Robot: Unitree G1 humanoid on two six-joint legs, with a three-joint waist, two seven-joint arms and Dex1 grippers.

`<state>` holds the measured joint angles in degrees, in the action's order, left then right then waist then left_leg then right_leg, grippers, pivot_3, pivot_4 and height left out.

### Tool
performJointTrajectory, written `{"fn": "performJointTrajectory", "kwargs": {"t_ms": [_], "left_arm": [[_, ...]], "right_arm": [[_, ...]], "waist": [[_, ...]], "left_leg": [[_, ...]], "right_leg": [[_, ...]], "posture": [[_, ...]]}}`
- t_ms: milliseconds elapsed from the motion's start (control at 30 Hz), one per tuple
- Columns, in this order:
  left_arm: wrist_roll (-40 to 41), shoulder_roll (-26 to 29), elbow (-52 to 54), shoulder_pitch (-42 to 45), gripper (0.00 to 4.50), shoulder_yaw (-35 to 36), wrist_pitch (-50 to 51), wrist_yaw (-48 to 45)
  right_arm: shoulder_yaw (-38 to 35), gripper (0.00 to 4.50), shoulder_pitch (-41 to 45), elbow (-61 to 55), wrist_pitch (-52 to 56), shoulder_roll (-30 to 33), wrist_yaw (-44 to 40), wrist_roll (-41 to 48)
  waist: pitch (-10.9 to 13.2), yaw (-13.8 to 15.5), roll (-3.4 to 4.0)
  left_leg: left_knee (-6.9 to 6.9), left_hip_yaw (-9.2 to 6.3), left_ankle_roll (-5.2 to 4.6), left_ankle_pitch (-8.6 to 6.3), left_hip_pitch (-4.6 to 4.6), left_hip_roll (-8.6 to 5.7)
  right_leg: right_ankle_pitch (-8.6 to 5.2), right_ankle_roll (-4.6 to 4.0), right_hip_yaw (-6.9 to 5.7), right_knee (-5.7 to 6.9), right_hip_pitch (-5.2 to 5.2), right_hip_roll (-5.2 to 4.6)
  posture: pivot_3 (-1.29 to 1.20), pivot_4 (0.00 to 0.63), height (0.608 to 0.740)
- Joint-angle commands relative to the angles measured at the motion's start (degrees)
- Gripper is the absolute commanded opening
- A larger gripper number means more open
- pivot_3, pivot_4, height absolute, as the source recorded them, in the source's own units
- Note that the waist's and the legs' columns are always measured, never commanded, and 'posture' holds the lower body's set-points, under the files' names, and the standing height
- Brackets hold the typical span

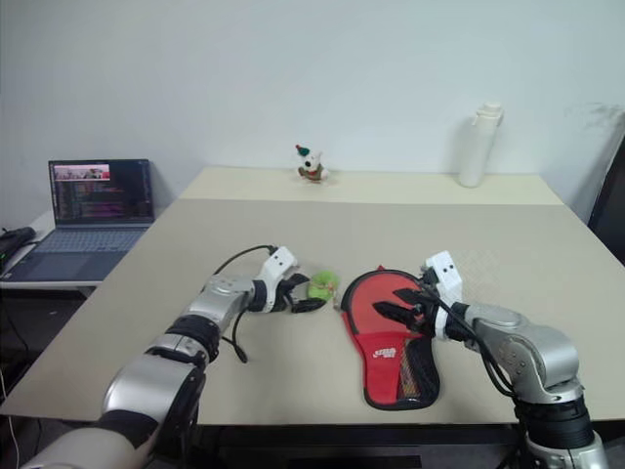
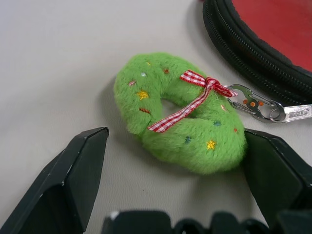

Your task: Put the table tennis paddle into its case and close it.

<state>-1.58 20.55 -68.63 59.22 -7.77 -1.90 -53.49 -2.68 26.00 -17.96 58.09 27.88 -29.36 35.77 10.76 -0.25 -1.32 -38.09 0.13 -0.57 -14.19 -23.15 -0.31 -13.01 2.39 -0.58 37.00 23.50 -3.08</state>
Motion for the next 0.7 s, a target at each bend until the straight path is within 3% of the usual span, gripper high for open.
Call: {"fn": "performJointTrajectory", "kwargs": {"t_ms": [33,267,467,567,700], "left_arm": [[-1.14,-1.01,-1.00,0.17,4.45,0.01,-0.90,-1.28],[-1.69,-0.86,-0.88,-0.37,4.45,0.75,-1.60,-2.61],[-0.83,-0.64,-0.56,-0.67,4.45,1.96,-1.12,-4.35],[-0.62,-0.65,-0.53,-0.90,3.89,2.48,-0.59,-4.82],[-0.98,-1.11,-0.57,-1.24,2.57,2.78,-1.00,-3.43]], "right_arm": [[1.58,3.27,1.84,1.84,-3.74,-1.59,1.90,-3.39],[7.89,3.27,3.52,10.84,-9.26,-4.41,3.22,-11.60],[8.43,3.27,4.10,13.97,-10.65,-6.17,3.11,-14.07],[8.39,3.27,3.94,14.08,-10.69,-6.89,2.90,-14.59],[8.41,3.27,3.46,13.59,-10.34,-7.61,2.94,-14.71]], "waist": [[0.00,0.01,0.00],[-0.01,-0.02,-0.01],[-0.01,-0.02,-0.01],[-0.01,-0.03,-0.01],[-0.01,-0.03,-0.01]], "left_leg": [[0.00,0.00,0.00,0.00,0.00,0.00],[0.01,0.02,0.00,0.00,0.00,-0.02],[0.02,0.02,0.00,0.00,-0.01,-0.03],[0.02,0.00,0.00,0.00,0.00,-0.02],[0.02,0.00,0.00,0.00,0.00,-0.01]], "right_leg": [[0.00,0.00,0.00,0.00,0.00,0.00],[0.06,-0.09,0.00,-0.02,0.00,0.00],[0.07,-0.11,-0.01,0.00,0.01,-0.01],[0.07,-0.11,-0.01,0.01,0.01,0.00],[0.07,-0.11,-0.02,0.03,0.01,0.00]], "posture": [[0.00,0.150,0.740],[0.00,0.150,0.740],[0.00,0.150,0.740],[0.00,0.150,0.740],[0.00,0.150,0.740]]}}
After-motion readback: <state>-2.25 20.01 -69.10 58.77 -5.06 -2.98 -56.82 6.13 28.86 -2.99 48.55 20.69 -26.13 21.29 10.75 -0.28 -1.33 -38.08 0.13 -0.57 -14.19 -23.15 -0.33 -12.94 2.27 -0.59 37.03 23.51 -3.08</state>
